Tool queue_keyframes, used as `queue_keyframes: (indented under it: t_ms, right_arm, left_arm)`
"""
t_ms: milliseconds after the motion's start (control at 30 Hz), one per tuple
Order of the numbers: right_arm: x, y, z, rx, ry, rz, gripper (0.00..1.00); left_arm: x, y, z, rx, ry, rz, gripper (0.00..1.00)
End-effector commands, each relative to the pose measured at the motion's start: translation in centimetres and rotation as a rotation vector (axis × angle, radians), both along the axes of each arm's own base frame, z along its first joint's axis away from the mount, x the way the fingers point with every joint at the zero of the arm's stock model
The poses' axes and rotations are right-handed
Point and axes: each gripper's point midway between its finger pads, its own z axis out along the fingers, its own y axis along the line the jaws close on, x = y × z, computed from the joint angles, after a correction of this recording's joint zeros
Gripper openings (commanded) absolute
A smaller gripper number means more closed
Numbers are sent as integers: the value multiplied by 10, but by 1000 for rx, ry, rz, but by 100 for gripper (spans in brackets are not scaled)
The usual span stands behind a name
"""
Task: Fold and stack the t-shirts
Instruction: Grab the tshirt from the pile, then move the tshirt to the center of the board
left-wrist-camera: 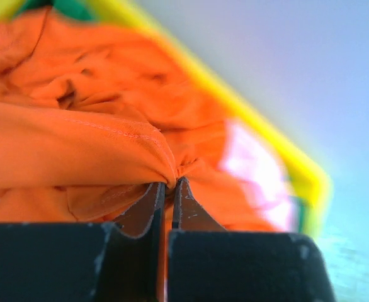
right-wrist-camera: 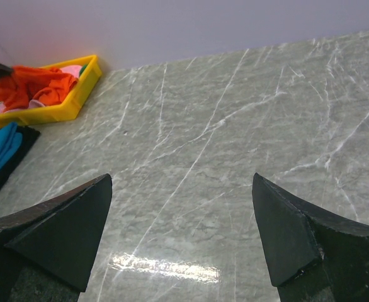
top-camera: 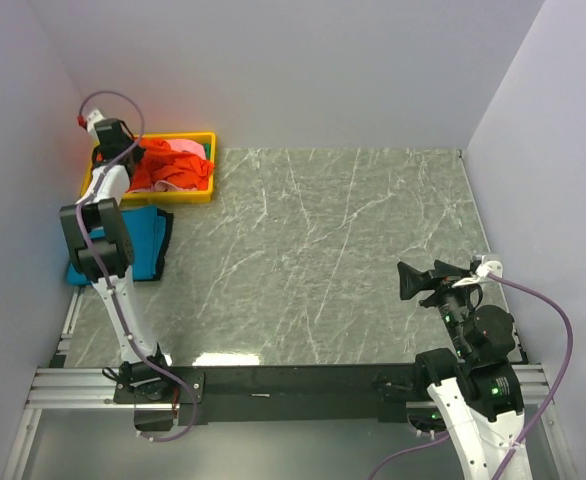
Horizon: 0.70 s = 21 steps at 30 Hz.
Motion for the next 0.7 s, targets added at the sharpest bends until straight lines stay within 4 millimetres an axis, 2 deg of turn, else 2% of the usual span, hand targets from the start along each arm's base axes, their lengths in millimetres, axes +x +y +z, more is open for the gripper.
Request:
queue_keyframes:
  t_ms: [0, 67, 100, 167, 200, 267, 300, 367, 400, 433, 467, 533, 567, 600, 667]
  right_arm:
    - [-1, 3, 7, -10, -22, 19, 98]
    - [-1, 3, 7, -10, -25, 22, 98]
    - [-2, 4, 8, -8, -31, 24, 98]
    - [-3, 4, 11, -6, -41, 28, 98]
    - [-3, 5, 10, -8, -40, 33, 98]
    - [-5, 4, 13, -4, -52, 31, 98]
    - [-6, 4, 14, -3, -58, 33, 98]
    - [-8, 6, 18, -2, -65, 43, 98]
    - [-9, 6, 19, 1, -70, 45, 98]
    - [-10, 8, 20, 6, -72, 56, 98]
    - [-10, 8, 22, 9, -76, 59, 98]
    - [-13, 10, 26, 20, -83, 71, 98]
    - [-14, 10, 28, 22, -88, 70, 98]
    - [-15, 10, 30, 28, -93, 72, 98]
    - [-19, 10, 35, 36, -107, 74, 98]
  left_arm:
    - [-6, -34, 179, 15, -375, -73, 1]
    - [-14, -47, 205, 44, -408, -95, 0]
    - [-21, -55, 230, 61, -446, -108, 0]
    - [-28, -77, 251, 86, -468, -153, 1]
    - [-36, -94, 268, 94, -494, -185, 1]
    - [-47, -108, 282, 110, -510, -207, 0]
    - [-59, -116, 300, 116, -542, -220, 1]
    - [-76, -142, 321, 116, -579, -279, 0]
    - [-82, -155, 328, 117, -589, -314, 1]
    - [-88, -178, 332, 112, -592, -377, 0]
    - [-99, -190, 346, 127, -608, -415, 1]
    - [-115, -228, 353, 141, -602, -533, 1]
    - [-127, -238, 367, 147, -625, -562, 1]
    - [-137, -259, 370, 144, -630, -614, 1]
    - [-153, -281, 380, 160, -653, -677, 1]
